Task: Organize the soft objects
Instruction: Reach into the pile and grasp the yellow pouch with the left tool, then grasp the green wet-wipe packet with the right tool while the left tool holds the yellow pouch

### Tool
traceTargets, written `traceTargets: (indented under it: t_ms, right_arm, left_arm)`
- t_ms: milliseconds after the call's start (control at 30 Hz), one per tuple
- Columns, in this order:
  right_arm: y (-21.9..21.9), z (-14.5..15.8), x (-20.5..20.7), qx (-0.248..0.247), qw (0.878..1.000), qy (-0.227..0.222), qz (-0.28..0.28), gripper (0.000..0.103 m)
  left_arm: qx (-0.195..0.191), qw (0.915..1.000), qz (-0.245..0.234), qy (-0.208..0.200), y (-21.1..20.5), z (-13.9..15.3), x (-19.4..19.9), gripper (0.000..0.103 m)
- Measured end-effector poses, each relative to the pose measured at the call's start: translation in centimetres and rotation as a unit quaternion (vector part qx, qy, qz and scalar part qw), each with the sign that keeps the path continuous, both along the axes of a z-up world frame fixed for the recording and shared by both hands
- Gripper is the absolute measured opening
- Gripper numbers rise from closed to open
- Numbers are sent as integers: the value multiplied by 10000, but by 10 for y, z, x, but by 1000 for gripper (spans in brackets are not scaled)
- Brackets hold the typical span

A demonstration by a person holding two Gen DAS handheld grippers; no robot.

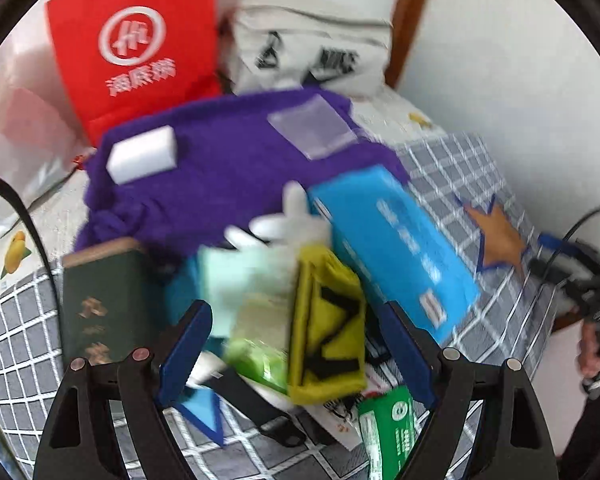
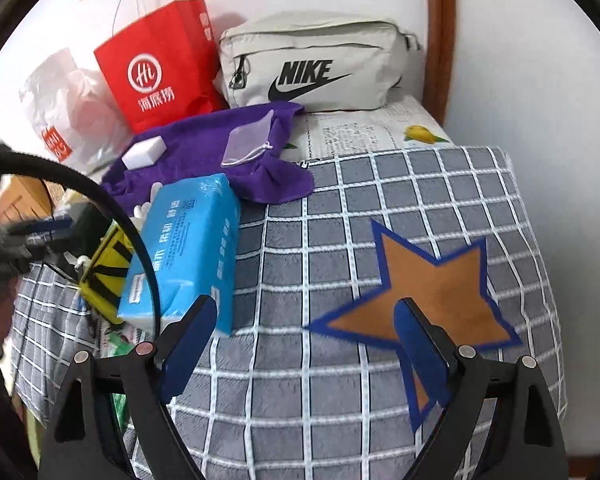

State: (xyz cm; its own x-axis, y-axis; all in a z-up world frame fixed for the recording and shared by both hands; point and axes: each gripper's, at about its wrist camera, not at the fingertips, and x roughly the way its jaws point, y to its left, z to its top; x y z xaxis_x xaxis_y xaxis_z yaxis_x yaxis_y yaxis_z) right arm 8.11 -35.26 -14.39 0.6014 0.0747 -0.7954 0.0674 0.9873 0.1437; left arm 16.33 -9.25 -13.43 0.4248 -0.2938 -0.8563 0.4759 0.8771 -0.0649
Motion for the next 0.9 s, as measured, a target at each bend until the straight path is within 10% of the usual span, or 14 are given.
traceTargets:
  t_ms: [267,500,900]
  right_arm:
    - [-15,-3,-34,467,9986,-19,-251,90]
    - [-10,5,-42,549,9981,-213,-189,90]
    - [23,2,-32,415,9982,-150,406,90]
  left_arm:
    - [472,9985,99,270,-8,-37,-1,79]
    - [189,9991,-6,371,-6,-32,-9,26]
    - [38,9988,-41,488,-15,-36,-2,17]
